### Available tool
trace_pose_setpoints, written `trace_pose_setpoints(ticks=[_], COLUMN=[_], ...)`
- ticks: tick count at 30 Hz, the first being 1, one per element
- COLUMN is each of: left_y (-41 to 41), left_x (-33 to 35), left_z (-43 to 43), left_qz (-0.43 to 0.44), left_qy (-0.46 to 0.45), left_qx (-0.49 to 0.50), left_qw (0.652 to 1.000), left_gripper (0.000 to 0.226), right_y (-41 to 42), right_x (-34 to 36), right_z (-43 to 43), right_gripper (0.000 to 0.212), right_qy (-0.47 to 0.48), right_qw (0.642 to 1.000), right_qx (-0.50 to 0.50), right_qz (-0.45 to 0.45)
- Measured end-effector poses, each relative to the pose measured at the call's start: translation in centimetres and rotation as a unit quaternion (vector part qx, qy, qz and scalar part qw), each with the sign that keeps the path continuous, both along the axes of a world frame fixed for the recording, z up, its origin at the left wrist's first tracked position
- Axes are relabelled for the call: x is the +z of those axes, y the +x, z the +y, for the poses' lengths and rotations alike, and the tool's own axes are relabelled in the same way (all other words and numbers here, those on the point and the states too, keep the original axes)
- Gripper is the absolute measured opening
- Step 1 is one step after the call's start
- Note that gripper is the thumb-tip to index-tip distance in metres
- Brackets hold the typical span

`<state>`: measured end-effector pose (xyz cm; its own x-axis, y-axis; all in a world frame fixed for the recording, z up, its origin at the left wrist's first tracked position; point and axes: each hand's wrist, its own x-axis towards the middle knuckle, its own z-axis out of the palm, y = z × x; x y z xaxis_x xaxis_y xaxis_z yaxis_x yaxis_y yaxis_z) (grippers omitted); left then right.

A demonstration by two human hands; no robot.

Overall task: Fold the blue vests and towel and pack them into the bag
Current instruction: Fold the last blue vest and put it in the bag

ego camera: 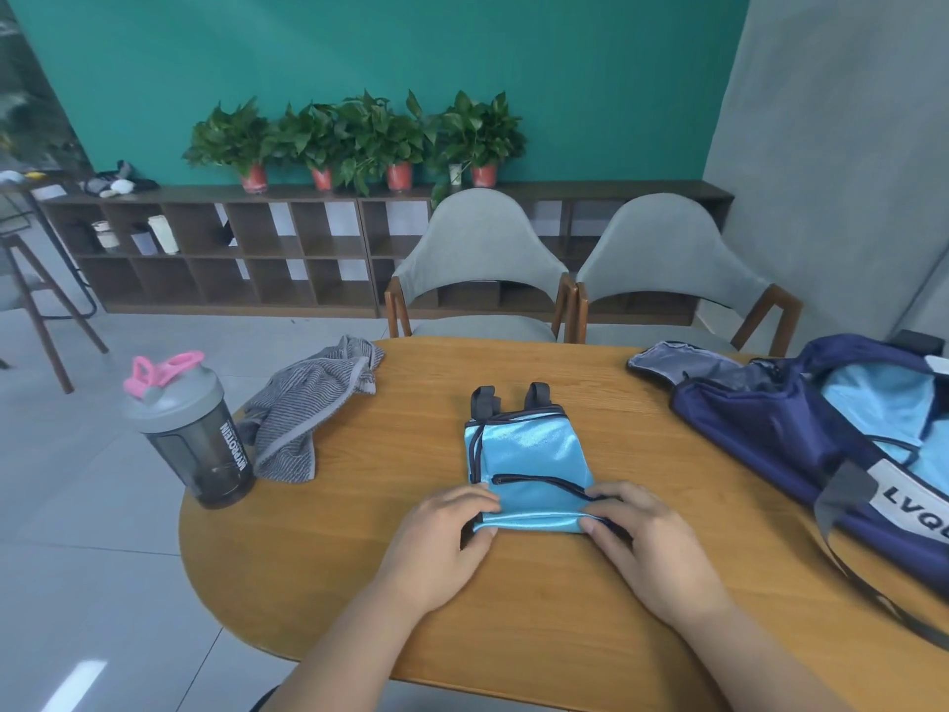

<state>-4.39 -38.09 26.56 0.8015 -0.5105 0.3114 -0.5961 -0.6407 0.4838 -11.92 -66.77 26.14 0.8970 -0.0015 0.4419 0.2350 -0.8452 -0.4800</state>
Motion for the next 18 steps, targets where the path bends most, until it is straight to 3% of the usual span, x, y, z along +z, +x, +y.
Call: trace_pose_setpoints(ticks=[5,10,18], left_y=[0.2,-0.6,-0.5], left_x=[0.2,1.5,0.4], left_z=[0.2,0.0,0.1], left_qz=[0.045,0.059,0.028], left_qy=[-0.066,-0.063,-0.045], left_qx=[0.018,0.030,0.061], left_qw=[0.997,0.996,0.997], left_gripper=[0.030,0.029,0.051], right_y=[-0.3,0.1,-0.6], right_x=[0.5,0.2,1.0], right_z=[0.1,0.0,0.2], right_gripper=[0.049,0.028,0.030], right_qy=[-0.029,-0.005,0.019], right_qw=[0.998,1.000,0.999], right_qx=[0.032,0.002,0.002], right_qz=[0.045,0.010,-0.026])
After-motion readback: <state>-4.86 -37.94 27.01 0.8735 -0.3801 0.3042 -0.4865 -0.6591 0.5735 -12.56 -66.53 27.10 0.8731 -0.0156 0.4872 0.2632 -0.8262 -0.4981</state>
